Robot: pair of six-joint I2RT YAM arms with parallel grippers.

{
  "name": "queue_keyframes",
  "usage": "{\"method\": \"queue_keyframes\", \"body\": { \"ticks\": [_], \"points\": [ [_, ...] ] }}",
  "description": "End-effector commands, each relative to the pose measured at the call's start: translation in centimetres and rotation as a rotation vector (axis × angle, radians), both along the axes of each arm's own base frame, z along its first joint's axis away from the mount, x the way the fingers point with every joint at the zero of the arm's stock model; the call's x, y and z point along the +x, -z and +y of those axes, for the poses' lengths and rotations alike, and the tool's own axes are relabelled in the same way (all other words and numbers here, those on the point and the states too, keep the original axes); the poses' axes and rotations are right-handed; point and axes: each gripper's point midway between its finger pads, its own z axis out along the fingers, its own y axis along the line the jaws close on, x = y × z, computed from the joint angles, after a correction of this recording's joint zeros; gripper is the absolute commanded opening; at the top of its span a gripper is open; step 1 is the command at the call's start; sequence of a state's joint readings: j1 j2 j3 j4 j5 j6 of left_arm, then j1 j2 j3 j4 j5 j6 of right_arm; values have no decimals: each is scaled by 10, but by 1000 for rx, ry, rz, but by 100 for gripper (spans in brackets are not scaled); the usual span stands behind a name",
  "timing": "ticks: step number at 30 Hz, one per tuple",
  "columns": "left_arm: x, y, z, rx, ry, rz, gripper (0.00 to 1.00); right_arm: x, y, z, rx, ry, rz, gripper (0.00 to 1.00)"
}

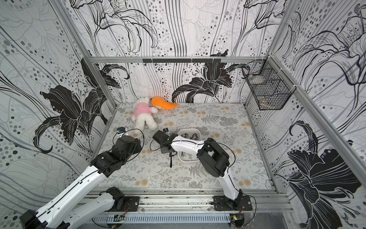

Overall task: Put the spoon into the storage box
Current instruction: Pick up the spoon from the center of the board.

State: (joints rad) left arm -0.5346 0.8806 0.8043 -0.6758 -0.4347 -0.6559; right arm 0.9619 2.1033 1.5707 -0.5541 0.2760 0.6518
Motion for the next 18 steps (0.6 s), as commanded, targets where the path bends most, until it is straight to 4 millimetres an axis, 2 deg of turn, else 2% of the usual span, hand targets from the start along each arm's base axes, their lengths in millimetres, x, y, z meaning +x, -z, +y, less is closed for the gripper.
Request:
{"method": "queue_keyframes", "body": {
  "ticks": [1,9,18],
  "points": [
    [-1,-1,4,9,-3,-19,57,-4,12,-10,-52,40,38,30],
    [1,4,-1,10,19,5,57,-6,33,-18,-91,59,58,29],
    [2,6,-2,13,23,10,57,-6,41,-21,-91,60,76,20]
  ]
}}
